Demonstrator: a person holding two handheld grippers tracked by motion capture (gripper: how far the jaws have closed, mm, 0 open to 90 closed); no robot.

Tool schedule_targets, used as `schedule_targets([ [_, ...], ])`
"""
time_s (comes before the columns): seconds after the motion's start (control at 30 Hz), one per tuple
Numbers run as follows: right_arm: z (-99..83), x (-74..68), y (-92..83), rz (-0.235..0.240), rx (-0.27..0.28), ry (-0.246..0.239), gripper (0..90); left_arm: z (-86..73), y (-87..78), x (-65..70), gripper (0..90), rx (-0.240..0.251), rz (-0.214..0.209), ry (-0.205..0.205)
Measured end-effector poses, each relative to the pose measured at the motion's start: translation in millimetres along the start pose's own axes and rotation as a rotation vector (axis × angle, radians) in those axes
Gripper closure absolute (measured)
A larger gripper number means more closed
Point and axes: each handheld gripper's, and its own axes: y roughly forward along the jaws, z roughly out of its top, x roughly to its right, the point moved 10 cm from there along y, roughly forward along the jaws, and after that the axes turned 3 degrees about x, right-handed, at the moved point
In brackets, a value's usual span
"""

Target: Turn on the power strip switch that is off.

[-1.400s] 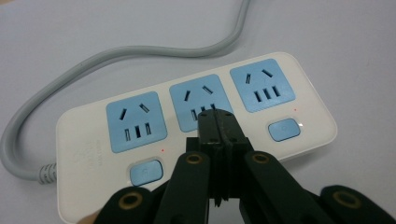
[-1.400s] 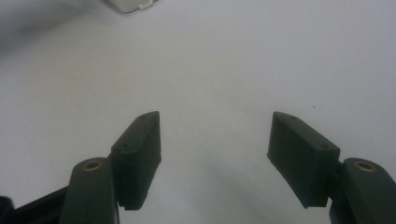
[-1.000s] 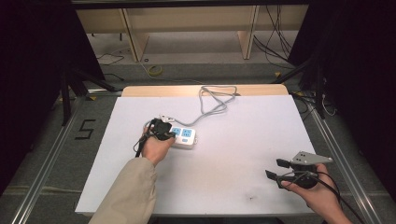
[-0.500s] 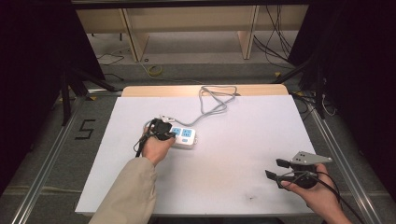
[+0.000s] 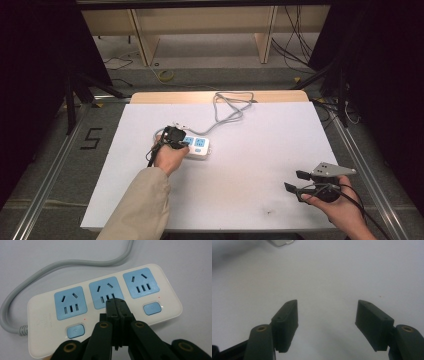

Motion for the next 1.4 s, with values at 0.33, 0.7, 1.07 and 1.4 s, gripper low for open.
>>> schedule_targets([
  [0.33,-1.0,0.1,0.7,-0.001,-0.007,-0.002,34.9,0.1,-0.3,1.8,89.7,-0.029,0.000,0.002],
  [0.7,-1.1,0.0,0.0,-0.002,-0.008,-0.001,34.9,1.5,1.1,4.6,89.8,-0.060,0.025,0.038],
  [1.07,-1.4,1.3,-0.8,0.000,-0.005,0.001,34.9,5.1,2.3,6.9,89.8,-0.070,0.045,0.060],
  [1.4,-1.3,1.0,0.1,0.001,-0.006,0.001,34.8,3.0,0.5,-0.3,89.9,-0.083,0.030,0.034],
])
